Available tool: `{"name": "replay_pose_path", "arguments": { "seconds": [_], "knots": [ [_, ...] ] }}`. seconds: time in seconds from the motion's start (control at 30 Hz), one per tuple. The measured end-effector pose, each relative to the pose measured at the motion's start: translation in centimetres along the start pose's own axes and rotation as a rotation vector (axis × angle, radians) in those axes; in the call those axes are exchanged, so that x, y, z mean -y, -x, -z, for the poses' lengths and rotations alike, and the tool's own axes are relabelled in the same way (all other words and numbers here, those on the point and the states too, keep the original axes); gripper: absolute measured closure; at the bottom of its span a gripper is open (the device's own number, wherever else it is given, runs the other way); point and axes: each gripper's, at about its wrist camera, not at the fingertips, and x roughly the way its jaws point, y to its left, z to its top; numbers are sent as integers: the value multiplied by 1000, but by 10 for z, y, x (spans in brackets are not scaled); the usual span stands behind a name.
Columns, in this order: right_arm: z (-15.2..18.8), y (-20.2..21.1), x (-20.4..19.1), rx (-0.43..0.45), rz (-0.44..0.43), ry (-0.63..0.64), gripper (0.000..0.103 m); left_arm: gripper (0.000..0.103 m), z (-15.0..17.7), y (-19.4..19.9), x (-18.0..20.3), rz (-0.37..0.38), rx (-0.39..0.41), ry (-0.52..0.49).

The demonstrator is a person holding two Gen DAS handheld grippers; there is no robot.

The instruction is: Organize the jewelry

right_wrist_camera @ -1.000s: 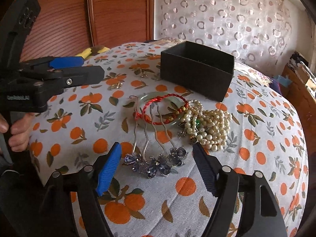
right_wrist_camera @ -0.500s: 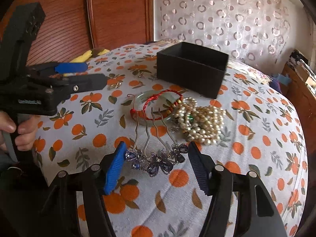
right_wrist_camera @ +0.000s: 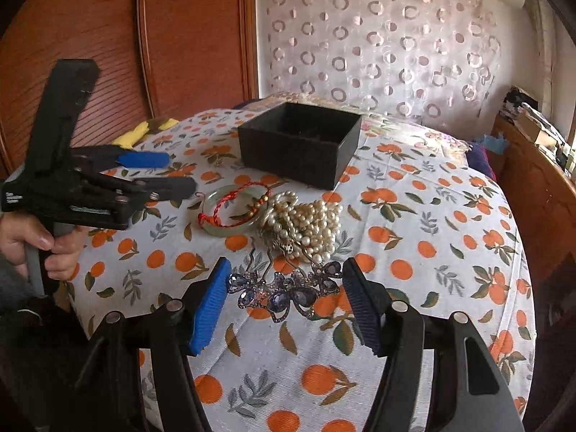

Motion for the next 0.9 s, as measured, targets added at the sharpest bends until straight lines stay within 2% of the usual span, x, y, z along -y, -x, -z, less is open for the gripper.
{"name": "replay_pose_path", "arguments": {
  "seconds": [0.17, 0.27, 0.5, 0.6, 0.67, 0.9],
  "knots": [
    [-4, 6, 4, 49, -6, -9, 37, 55, -9, -19, 12, 71, -42, -19],
    [-7, 10, 7, 74, -15, -25, 37, 66, -11, -31, 17, 124, -78, -18],
    [-17, 14, 13, 110, -17, -37, 37, 74, -17, -47, 27, 151, -112, -33],
    [-20, 13, 14, 115, -13, -37, 37, 83, -19, -53, 27, 148, -122, -32],
    [-22, 12, 14, 118, -13, -37, 37, 96, -19, -56, 28, 148, -128, -35],
    [-31, 9, 15, 126, -7, -34, 37, 97, -24, -43, 23, 144, -81, -28]
  ]
}}
